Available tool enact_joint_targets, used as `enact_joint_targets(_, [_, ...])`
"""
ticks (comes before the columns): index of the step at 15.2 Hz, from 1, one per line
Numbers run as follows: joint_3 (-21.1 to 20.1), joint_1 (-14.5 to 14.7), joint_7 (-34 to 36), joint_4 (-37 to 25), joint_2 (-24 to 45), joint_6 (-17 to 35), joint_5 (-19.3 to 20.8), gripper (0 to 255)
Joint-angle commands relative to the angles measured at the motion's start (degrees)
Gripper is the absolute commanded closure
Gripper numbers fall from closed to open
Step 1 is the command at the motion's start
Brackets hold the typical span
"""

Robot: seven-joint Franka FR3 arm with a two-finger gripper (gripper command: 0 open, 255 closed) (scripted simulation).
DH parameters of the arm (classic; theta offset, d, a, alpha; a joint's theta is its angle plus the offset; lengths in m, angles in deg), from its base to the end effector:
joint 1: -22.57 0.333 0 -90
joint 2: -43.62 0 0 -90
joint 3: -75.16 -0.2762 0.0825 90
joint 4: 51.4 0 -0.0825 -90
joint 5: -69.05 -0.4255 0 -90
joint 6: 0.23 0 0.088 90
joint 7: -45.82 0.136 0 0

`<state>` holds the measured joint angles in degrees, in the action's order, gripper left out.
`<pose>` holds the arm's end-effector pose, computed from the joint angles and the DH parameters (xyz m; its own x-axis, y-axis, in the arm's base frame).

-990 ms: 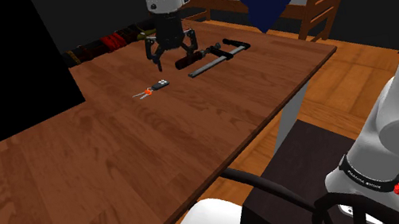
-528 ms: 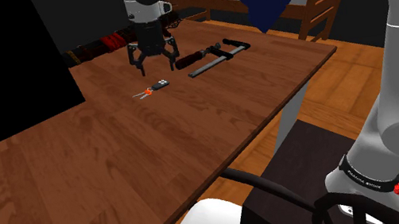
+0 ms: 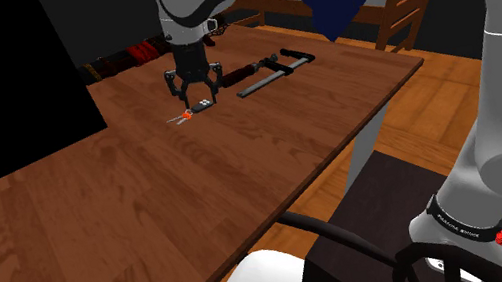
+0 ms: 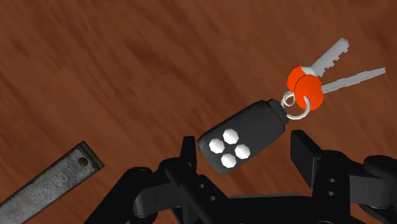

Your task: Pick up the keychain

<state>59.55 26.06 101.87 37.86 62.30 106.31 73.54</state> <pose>0.6505 0.2019 0.3846 0.8048 -0.5933 -0.0162 -0.5934 -0.8049 0.0036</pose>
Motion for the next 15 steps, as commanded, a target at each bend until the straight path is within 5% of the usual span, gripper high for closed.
enact_joint_targets(1, [0.00,0.00,0.01,0.14,-0.01,0.15,0.00,255])
enact_joint_targets(15, [-0.09,0.08,-0.17,-4.01,-0.39,-4.37,-0.16,255])
